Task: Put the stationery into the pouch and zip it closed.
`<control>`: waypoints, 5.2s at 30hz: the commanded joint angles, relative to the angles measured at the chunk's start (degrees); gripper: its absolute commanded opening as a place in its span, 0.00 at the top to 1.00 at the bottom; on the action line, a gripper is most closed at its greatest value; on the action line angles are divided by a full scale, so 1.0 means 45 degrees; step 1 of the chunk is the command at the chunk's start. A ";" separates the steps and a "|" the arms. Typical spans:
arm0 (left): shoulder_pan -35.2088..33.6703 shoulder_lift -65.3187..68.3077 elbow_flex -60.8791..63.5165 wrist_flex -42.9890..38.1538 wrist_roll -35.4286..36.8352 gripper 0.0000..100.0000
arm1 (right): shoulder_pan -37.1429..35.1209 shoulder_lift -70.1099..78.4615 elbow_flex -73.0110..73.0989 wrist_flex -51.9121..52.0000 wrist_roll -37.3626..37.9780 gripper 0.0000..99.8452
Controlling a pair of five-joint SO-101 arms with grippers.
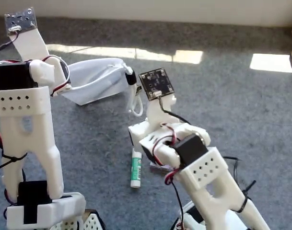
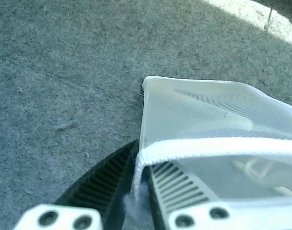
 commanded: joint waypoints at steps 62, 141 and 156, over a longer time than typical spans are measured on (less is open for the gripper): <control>-0.0654 -0.0010 -0.0029 -0.0254 0.0039 0.99 | -0.1026 0.9328 -0.1299 -0.1495 -0.2540 0.99; 0.0244 -0.0127 0.0713 -0.0684 0.0039 0.99 | 0.0147 0.0713 0.0967 -1.7788 -0.0977 0.99; 0.0244 -0.0107 0.0733 -0.0703 0.0039 0.99 | 0.0147 0.2237 0.1260 -1.7944 -0.0977 0.99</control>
